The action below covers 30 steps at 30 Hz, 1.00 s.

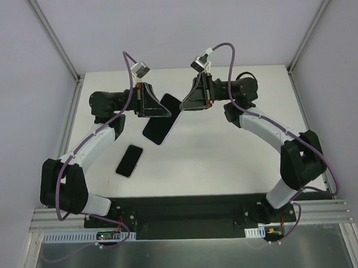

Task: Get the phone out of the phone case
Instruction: Remove the phone case from the phone.

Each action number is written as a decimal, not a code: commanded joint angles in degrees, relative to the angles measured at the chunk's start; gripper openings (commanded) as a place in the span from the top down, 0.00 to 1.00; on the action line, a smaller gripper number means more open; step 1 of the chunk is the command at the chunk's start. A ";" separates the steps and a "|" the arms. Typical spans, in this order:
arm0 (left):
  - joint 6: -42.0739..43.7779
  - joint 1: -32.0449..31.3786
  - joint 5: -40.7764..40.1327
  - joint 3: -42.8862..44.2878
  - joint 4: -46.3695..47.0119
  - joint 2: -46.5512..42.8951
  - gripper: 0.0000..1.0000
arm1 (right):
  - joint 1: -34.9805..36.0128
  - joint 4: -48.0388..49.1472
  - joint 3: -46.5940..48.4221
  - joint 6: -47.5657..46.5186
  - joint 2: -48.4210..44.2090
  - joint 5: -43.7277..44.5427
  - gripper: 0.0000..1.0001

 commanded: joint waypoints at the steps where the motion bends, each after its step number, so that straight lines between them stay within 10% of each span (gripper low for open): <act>1: 14.63 -1.14 -5.72 0.03 -16.34 1.68 1.00 | 8.28 17.28 4.16 6.94 -0.38 -1.41 0.99; 7: 20.95 -1.14 -7.04 1.96 -28.21 0.10 1.00 | 6.18 8.25 -0.93 -1.55 -2.73 0.08 0.76; 15: 23.60 -1.14 -8.80 2.32 -34.99 -1.40 1.00 | 4.76 -67.77 2.47 -56.40 -14.87 12.02 0.77; 30: 24.48 -0.44 -7.92 2.93 -35.77 -2.63 0.93 | 4.41 -66.31 -1.64 -55.91 -19.09 17.29 0.98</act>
